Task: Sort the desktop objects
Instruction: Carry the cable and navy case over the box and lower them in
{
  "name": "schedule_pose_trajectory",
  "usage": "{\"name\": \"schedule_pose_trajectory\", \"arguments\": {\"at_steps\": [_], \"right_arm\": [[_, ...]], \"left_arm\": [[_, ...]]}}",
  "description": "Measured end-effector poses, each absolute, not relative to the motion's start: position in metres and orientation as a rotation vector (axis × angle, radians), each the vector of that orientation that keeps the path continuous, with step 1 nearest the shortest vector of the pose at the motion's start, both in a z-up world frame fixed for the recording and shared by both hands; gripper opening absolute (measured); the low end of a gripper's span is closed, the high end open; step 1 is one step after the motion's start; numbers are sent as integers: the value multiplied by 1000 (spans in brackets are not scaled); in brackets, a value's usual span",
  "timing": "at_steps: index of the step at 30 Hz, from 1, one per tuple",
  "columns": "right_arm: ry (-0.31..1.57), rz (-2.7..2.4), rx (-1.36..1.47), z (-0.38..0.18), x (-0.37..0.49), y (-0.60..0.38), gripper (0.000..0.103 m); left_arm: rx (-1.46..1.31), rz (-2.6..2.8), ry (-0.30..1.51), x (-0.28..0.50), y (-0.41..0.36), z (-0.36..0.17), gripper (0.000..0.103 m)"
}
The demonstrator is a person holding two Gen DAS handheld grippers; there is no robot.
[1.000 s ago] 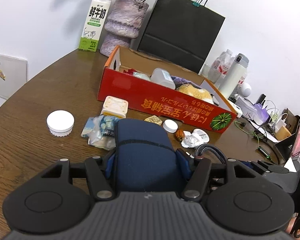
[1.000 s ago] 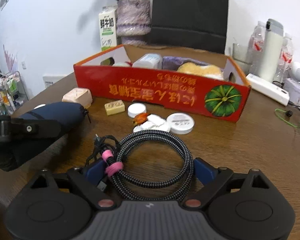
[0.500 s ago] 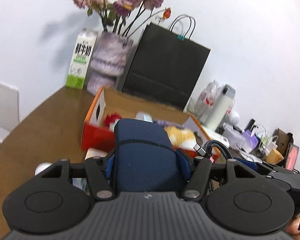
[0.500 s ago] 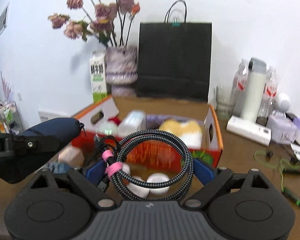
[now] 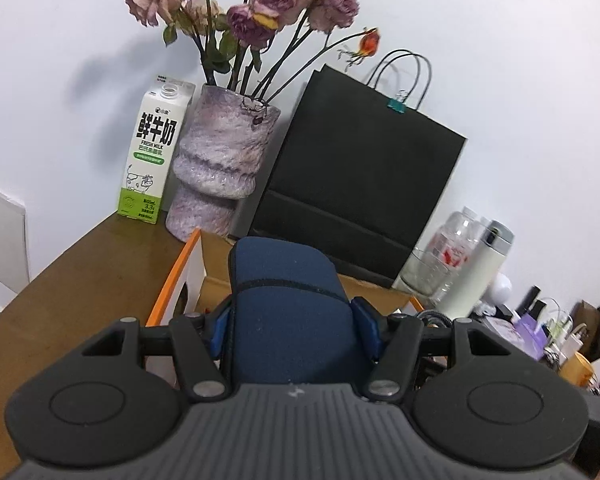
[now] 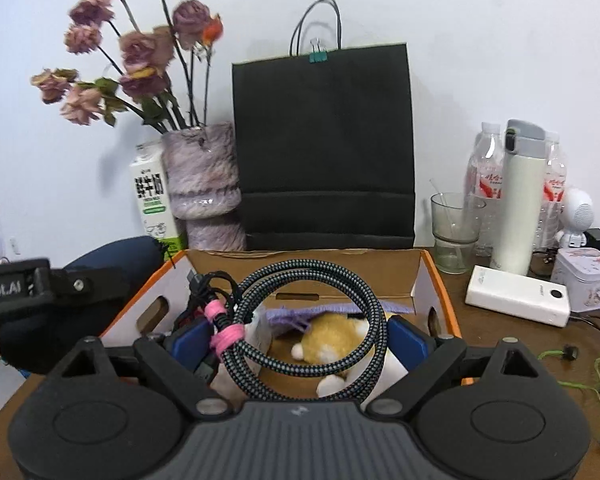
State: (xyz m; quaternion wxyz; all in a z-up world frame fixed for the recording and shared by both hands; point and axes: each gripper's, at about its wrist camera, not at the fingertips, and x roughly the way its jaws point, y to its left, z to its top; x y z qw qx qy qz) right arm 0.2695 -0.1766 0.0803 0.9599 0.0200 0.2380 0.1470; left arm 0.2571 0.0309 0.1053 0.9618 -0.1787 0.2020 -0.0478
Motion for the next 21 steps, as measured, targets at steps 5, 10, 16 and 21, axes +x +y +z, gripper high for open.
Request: {"name": "schedule_pose_trajectory", "arguments": {"at_steps": [5,10,16,21], "right_arm": [[509,277,21,71,309,-169,93],[553,247,7,59,347,-162,93],[606,226,-4,45,364,-161,93],[587,226,33,50,361,-169,103]], "left_arm": [[-358,-72,433,295,35,97,61],[-350,-60,490,330,40,81,61],[-348,-54,567,350,43,61,58],[-325,-48,493,338,40,71,101]]}}
